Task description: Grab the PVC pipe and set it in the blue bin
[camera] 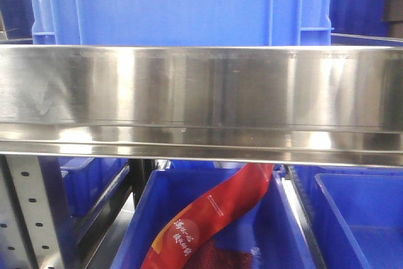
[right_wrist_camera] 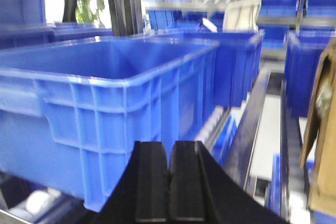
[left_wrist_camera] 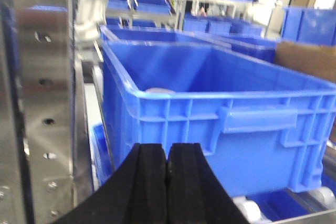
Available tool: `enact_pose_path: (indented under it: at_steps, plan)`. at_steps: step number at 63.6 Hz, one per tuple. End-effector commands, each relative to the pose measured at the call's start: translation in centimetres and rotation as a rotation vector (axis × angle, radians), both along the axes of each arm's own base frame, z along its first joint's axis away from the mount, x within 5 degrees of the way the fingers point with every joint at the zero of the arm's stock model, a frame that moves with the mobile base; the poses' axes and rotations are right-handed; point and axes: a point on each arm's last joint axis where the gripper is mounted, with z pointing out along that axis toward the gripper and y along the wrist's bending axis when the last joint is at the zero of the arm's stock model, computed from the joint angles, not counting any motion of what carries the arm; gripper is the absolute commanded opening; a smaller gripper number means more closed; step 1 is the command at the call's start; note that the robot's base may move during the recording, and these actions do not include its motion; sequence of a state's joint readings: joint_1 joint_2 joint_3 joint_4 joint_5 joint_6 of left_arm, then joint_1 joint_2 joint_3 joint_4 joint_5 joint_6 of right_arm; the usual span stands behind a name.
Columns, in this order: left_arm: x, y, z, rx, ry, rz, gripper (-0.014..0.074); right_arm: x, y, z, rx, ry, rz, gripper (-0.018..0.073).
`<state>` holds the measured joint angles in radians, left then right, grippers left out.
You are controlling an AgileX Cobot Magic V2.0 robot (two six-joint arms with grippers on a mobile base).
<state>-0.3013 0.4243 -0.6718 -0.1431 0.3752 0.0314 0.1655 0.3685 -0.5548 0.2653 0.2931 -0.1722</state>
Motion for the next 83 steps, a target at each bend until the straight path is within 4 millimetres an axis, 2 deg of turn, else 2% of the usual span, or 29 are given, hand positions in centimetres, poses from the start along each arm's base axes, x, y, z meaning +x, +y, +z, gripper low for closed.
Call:
enact_pose_path:
  at_steps: [1,58,67,75,83]
  plan:
    - [-0.7,0.3,0.2,0.001,-0.035,0.016,-0.0111,-0.5,-0.2,0.2,-0.004,-0.034,-0.012,-0.0167]
    - [-1.1,0.5,0.5,-0.01,-0.07,0.023,-0.0111,-0.8,-0.2,0.0,-0.005,-0.039,-0.012,-0.0167]
    - [-1.1,0.5,0.5,-0.01,-0.07,0.023,-0.0111,-0.6,-0.6,-1.2,-0.15,-0.073,-0.062,-0.0167]
    - [-1.1,0.5,0.5,-0.01,-0.07,0.023,-0.0111,-0.9,-1.0,-2.9,-0.034,-0.119,-0.109,-0.0167]
    - [-1.1,0.5,0.5,-0.01,-0.07,0.023,-0.0111,-1.2,-1.8,-5.4,-0.072,-0.115,-0.214,-0.0167]
